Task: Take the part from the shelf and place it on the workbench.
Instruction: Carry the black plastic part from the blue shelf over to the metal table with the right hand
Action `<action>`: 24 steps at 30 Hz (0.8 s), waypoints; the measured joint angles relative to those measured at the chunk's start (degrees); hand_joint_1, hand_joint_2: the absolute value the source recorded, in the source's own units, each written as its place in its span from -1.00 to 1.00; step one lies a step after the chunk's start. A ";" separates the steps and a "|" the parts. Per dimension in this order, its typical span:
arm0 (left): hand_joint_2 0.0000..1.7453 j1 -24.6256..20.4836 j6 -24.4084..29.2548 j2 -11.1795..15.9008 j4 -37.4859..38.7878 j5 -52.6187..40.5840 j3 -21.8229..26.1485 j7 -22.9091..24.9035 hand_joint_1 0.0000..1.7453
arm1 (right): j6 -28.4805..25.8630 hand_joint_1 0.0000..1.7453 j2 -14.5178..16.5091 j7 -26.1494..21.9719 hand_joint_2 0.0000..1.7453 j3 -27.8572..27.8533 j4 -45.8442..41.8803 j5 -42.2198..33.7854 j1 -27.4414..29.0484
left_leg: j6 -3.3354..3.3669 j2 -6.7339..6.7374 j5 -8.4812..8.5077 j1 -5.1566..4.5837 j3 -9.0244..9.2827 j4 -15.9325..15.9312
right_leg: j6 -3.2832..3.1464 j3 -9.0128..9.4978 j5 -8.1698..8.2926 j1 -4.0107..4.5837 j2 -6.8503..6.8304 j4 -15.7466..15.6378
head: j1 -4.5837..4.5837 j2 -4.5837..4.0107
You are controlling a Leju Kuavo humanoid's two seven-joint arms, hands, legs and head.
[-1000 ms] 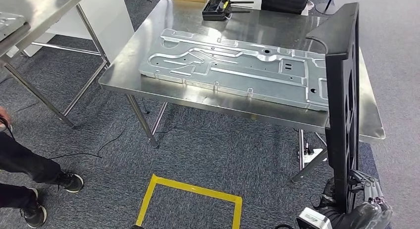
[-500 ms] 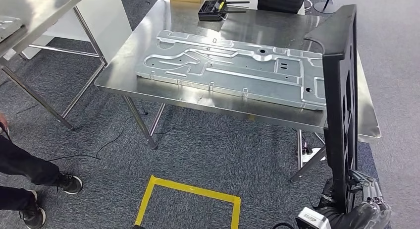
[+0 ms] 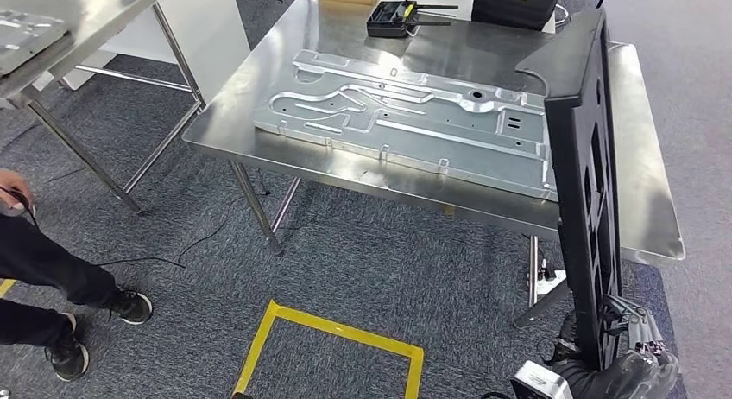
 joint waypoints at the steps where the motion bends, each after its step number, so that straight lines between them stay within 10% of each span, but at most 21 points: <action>1: 1.00 0.08 0.01 -0.01 0.00 -0.01 0.02 0.04 -1.00 | 0.00 1.00 0.00 0.00 1.00 0.00 -0.02 0.02 -0.01 | 0.24 -0.25 0.20 0.13 0.16 -0.35 | 0.30 0.09 -0.20 -0.03 0.11 0.13 | 0.03 0.00; 7: 1.00 0.04 0.02 -0.03 0.00 -0.02 0.06 0.26 -1.00 | 0.00 1.00 -0.02 -0.04 1.00 0.00 0.01 0.12 0.08 | 1.25 -1.64 0.69 0.53 0.54 -1.10 | 1.37 -7.34 -7.42 -0.47 2.50 15.56 | 0.13 0.00; 12: 1.00 0.04 -0.01 -0.09 0.00 -0.02 0.09 0.27 -1.00 | 0.00 1.00 -0.02 0.00 1.00 0.00 0.05 -0.10 0.00 | 0.56 -3.03 0.05 0.39 0.47 -0.15 | 1.08 -2.05 0.52 -0.75 3.22 2.57 | 0.13 0.00; 17: 1.00 0.10 -0.17 0.00 0.00 -0.01 0.09 0.26 -1.00 | 0.00 1.00 -0.02 0.04 1.00 0.01 0.60 -2.03 0.01 | 1.12 -3.17 -0.26 0.17 0.10 0.21 | 0.67 -1.53 0.85 -0.60 3.58 0.51 | 0.09 0.00; 24: 1.00 0.07 -0.17 -0.01 0.00 0.00 0.09 0.28 -1.00 | 0.00 1.00 -0.02 0.07 1.00 0.09 1.85 -3.20 -0.01 | 0.14 -3.16 -0.04 0.26 0.39 -0.40 | 0.18 -1.48 0.71 -0.44 3.57 0.58 | 0.08 0.00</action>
